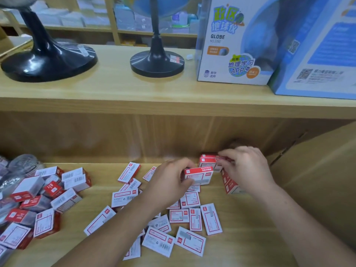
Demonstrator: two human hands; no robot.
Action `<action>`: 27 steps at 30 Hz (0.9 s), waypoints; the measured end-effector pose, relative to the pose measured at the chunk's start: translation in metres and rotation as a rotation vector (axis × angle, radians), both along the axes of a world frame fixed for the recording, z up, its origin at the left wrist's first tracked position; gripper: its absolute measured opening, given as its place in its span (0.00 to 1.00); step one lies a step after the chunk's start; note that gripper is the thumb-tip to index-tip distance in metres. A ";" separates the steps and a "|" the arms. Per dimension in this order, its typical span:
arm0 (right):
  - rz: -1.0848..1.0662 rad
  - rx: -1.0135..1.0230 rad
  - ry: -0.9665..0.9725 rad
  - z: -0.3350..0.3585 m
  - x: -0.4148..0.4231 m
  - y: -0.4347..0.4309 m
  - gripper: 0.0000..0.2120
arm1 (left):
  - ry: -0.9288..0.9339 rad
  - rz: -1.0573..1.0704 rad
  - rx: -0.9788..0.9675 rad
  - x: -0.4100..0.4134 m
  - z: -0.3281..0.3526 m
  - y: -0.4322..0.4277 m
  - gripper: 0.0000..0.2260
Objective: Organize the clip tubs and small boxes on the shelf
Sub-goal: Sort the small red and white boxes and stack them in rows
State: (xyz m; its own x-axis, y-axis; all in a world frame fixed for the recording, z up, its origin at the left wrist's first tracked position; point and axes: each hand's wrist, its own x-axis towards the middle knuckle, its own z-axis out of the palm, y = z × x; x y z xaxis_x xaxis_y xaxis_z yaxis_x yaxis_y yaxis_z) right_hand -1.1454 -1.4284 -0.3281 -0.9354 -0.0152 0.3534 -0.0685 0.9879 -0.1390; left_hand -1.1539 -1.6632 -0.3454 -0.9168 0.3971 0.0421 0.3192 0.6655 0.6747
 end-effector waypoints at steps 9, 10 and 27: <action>-0.079 -0.296 -0.041 -0.007 0.027 0.029 0.08 | 0.122 0.014 0.093 -0.013 -0.017 0.044 0.13; -0.072 -0.303 -0.044 -0.009 0.029 0.027 0.08 | 0.140 0.011 0.108 -0.014 -0.018 0.048 0.13; 0.039 0.032 0.046 -0.034 0.012 -0.015 0.13 | 0.213 0.075 -0.225 -0.018 -0.038 0.022 0.19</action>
